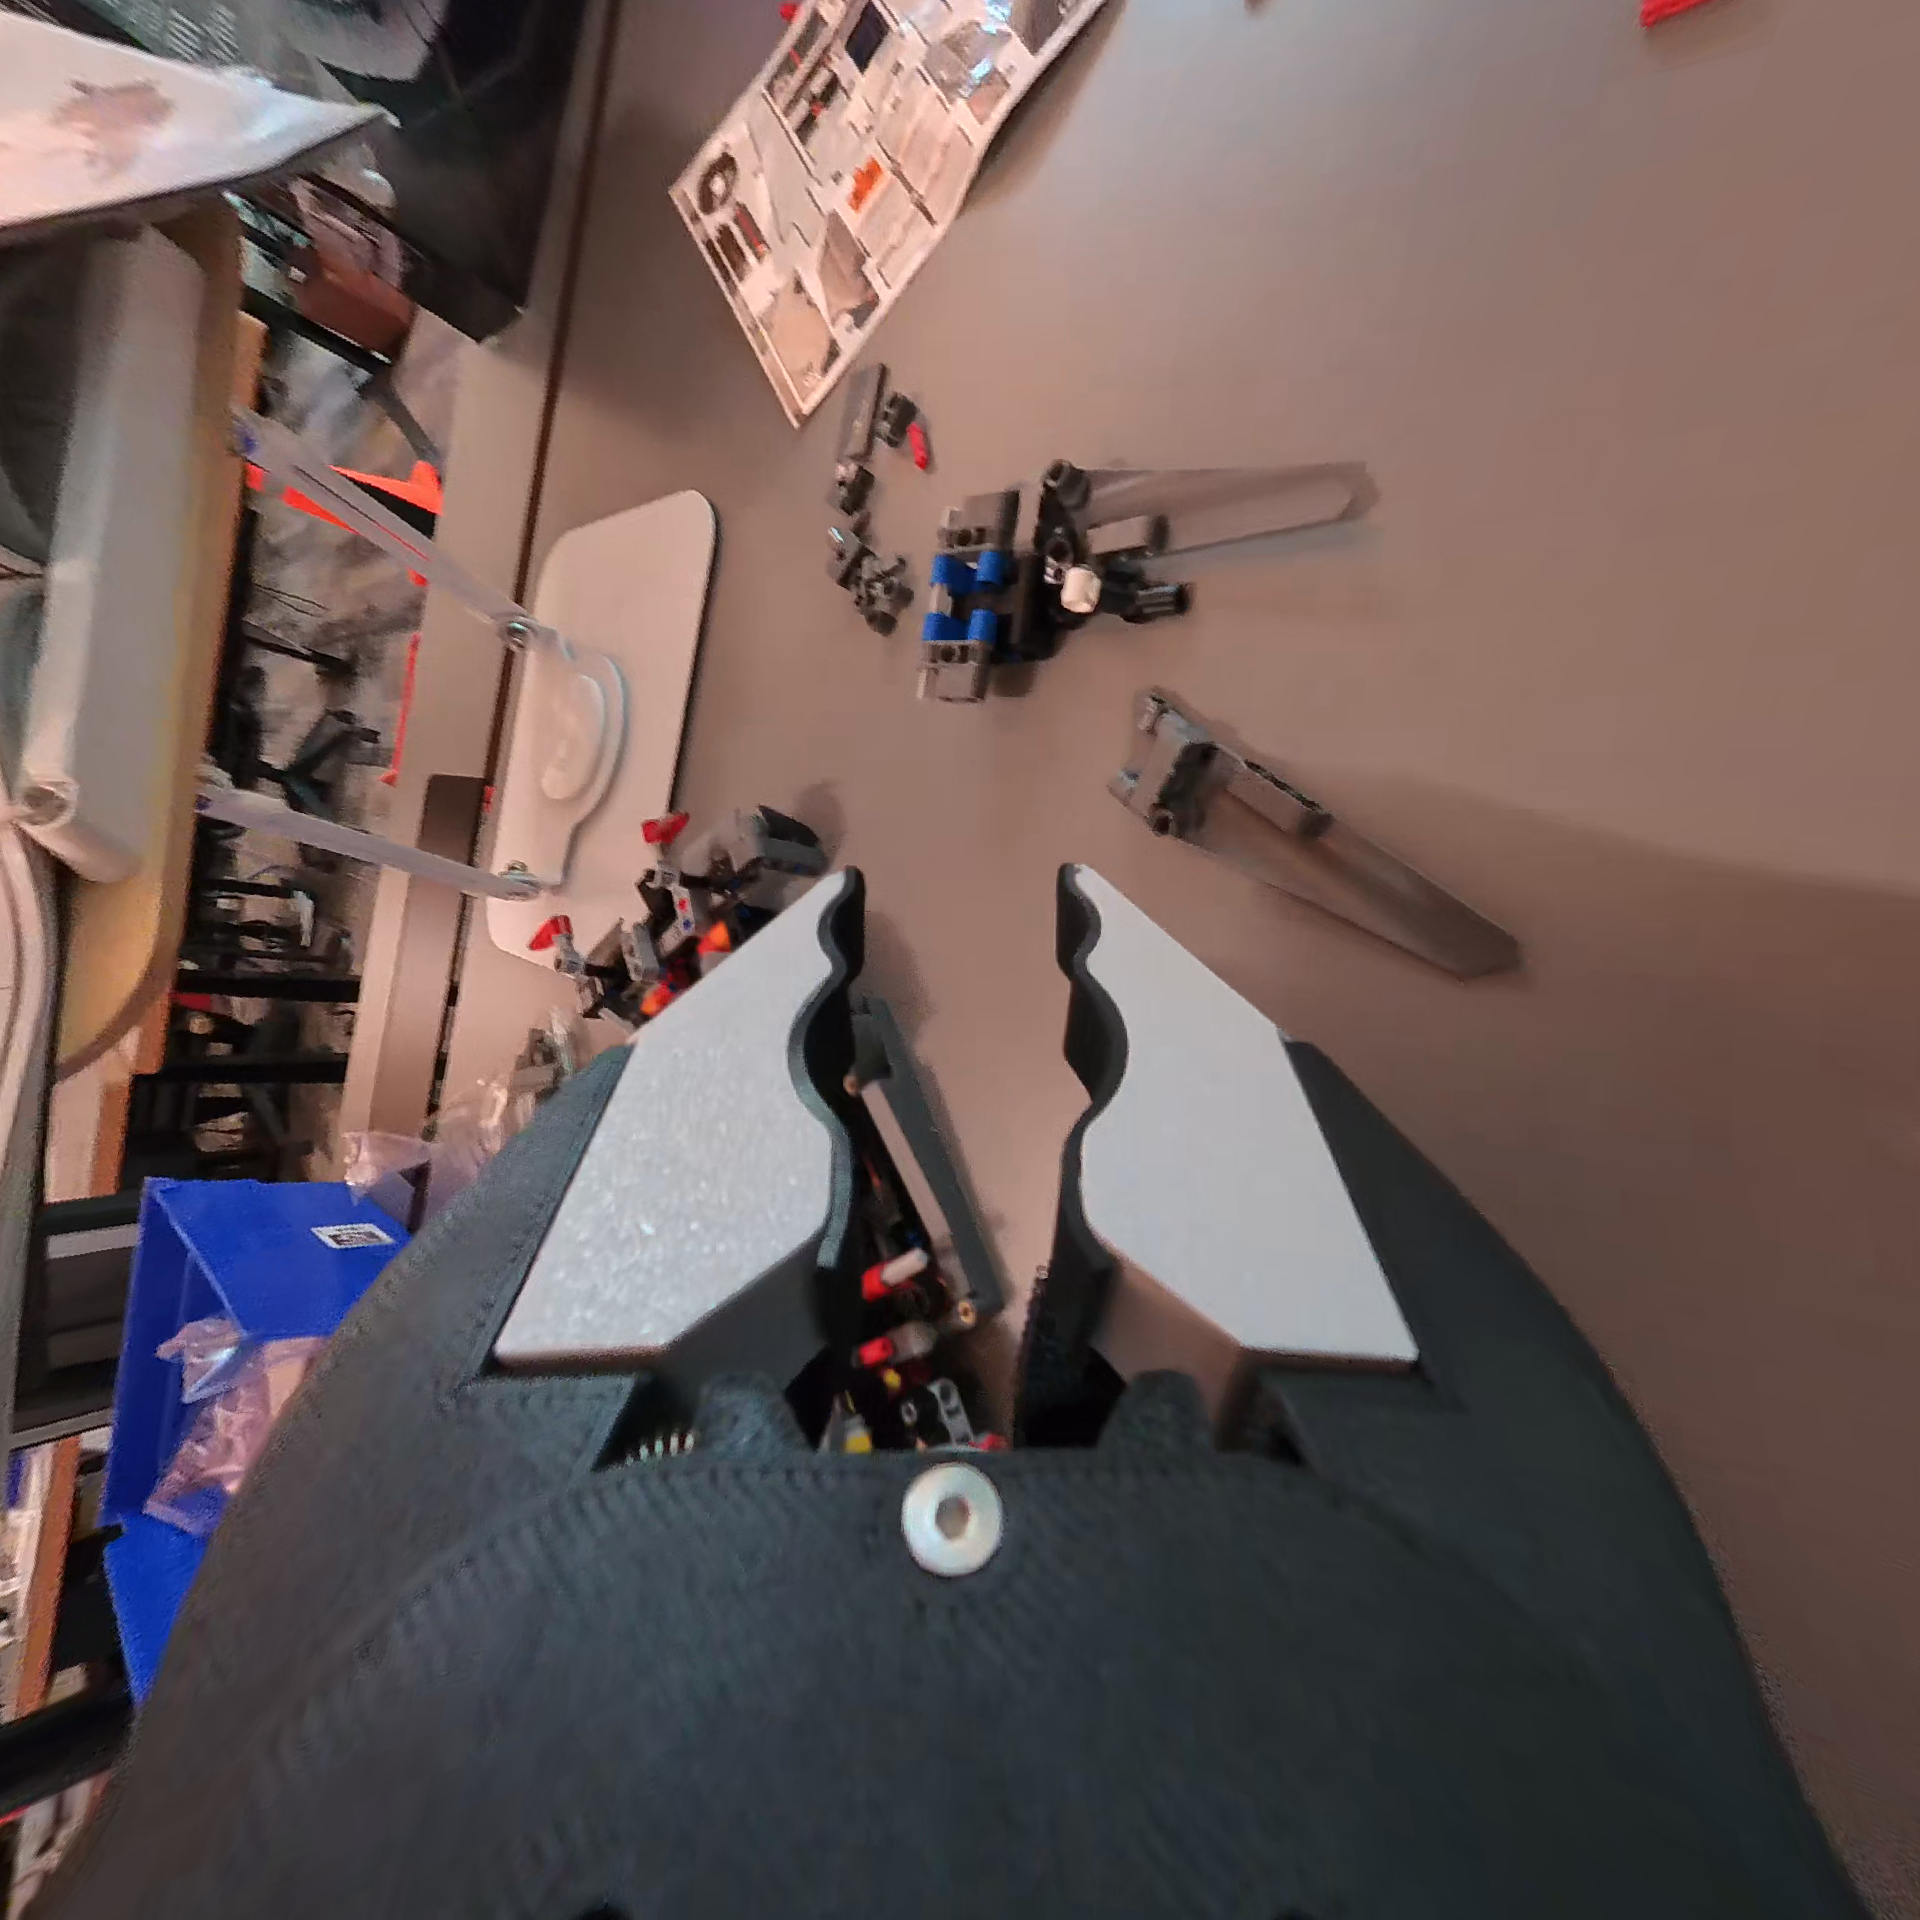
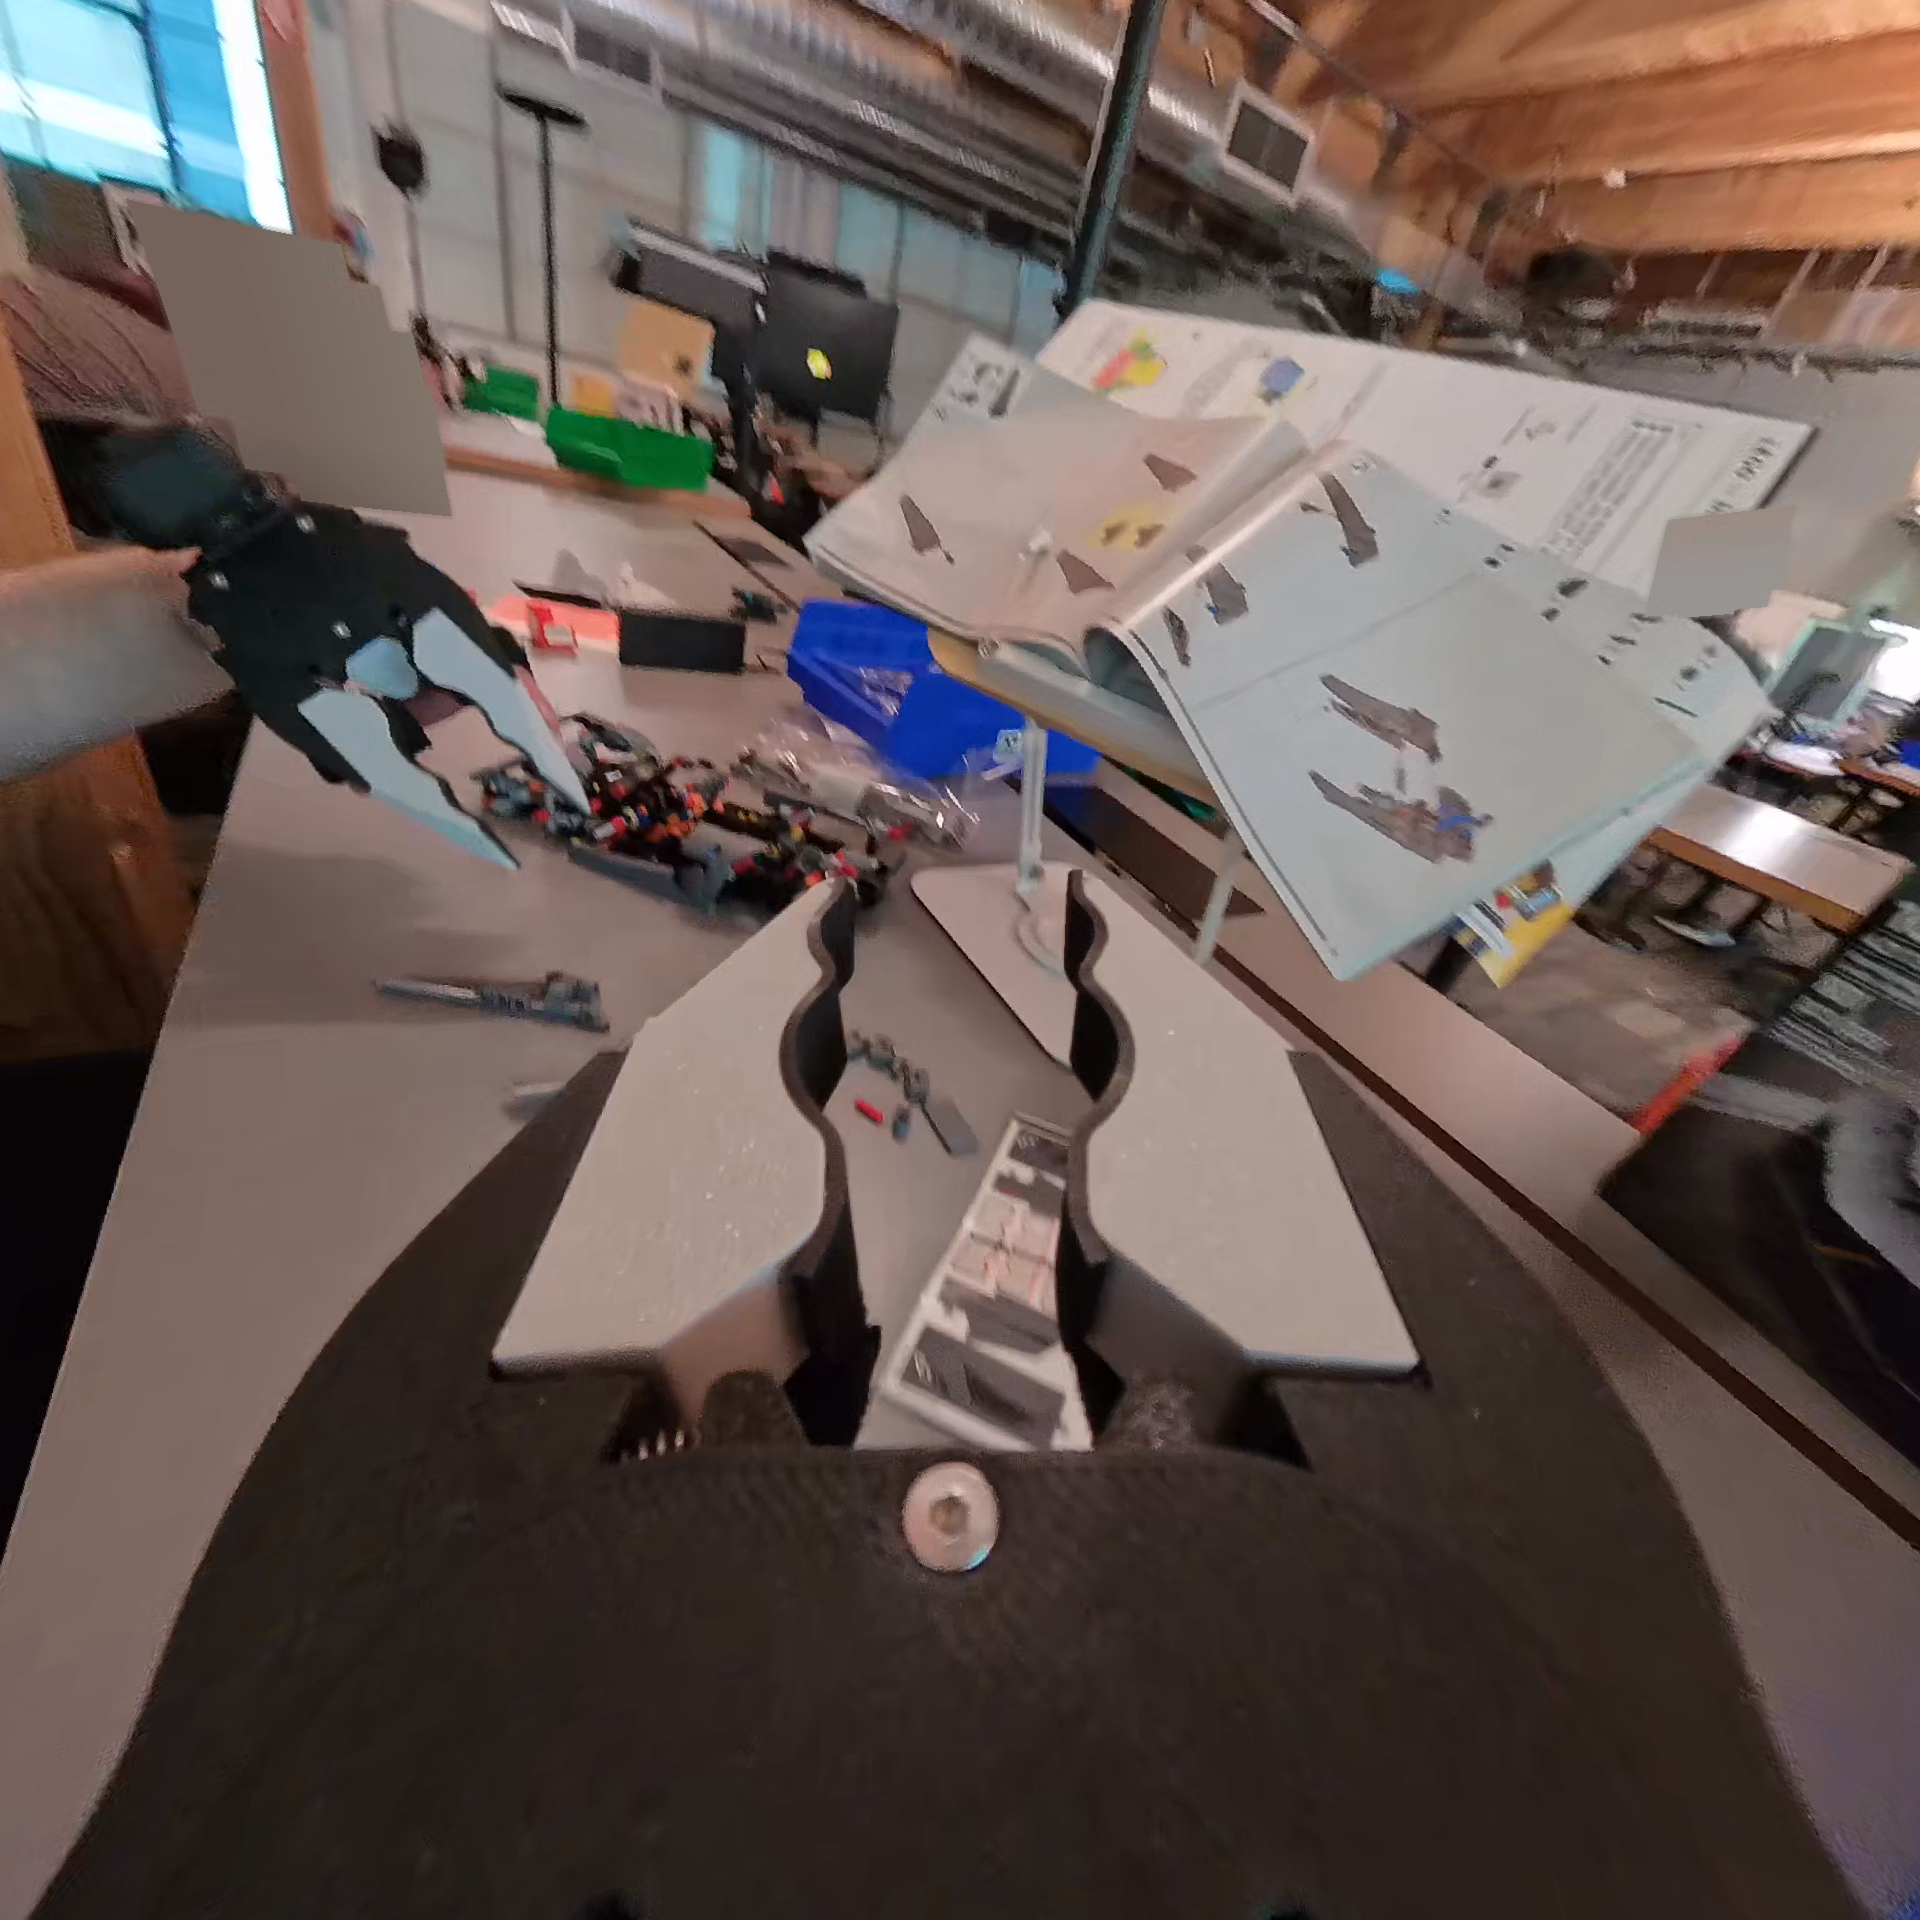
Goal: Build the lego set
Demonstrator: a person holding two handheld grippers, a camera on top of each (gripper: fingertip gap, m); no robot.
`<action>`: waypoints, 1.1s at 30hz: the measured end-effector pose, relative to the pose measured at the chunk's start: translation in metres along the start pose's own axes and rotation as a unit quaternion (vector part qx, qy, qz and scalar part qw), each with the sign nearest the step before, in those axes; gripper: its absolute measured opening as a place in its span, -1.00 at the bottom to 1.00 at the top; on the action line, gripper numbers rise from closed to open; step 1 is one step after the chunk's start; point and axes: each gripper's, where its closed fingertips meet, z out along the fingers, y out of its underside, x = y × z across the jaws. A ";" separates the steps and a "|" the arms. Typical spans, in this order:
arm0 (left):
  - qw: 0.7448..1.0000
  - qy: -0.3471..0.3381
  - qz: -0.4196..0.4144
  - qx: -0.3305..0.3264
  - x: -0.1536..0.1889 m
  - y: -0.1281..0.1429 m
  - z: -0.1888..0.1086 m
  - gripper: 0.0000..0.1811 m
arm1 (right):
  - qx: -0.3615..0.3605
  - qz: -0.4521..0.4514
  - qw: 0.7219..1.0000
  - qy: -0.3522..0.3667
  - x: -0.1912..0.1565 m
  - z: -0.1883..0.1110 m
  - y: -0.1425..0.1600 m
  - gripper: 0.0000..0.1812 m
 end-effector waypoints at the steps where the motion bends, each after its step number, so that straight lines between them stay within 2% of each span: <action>1: 1.000 -0.006 0.002 0.005 -0.003 -0.002 0.003 -0.63 | -0.019 -0.003 1.000 0.006 0.001 -0.009 0.002 -0.58; 4: 1.000 -0.008 0.010 0.010 -0.007 -0.005 0.013 -0.63 | -0.098 -0.021 0.994 0.035 0.007 -0.032 0.022 -0.63; 8: 1.000 -0.012 0.020 0.018 -0.014 -0.012 0.027 -0.68 | -0.187 -0.019 0.982 0.029 0.002 -0.048 0.060 -0.65; 13: 0.999 -0.011 0.033 0.018 -0.021 -0.021 0.044 -0.74 | -0.229 -0.018 0.973 0.013 -0.005 -0.043 0.093 -0.65; 17: 0.998 -0.019 0.053 0.000 -0.031 -0.024 0.054 -0.77 | -0.237 -0.017 0.971 0.002 -0.008 -0.034 0.105 -0.65; 20: 0.997 -0.024 0.068 -0.008 -0.039 -0.026 0.061 -0.77 | -0.229 0.003 0.973 -0.036 -0.021 -0.015 0.107 -0.66; 25: 0.998 -0.024 0.058 -0.002 -0.044 -0.027 0.071 -0.78 | -0.250 0.008 0.962 -0.104 -0.046 0.042 0.117 -0.66; 28: 0.998 -0.031 0.048 0.011 -0.045 -0.026 0.075 -0.80 | -0.283 -0.003 0.951 -0.121 -0.049 0.074 0.134 -0.69; 33: 0.997 -0.051 0.058 -0.007 -0.050 -0.014 0.077 -0.81 | -0.317 0.002 0.938 -0.144 -0.052 0.112 0.152 -0.71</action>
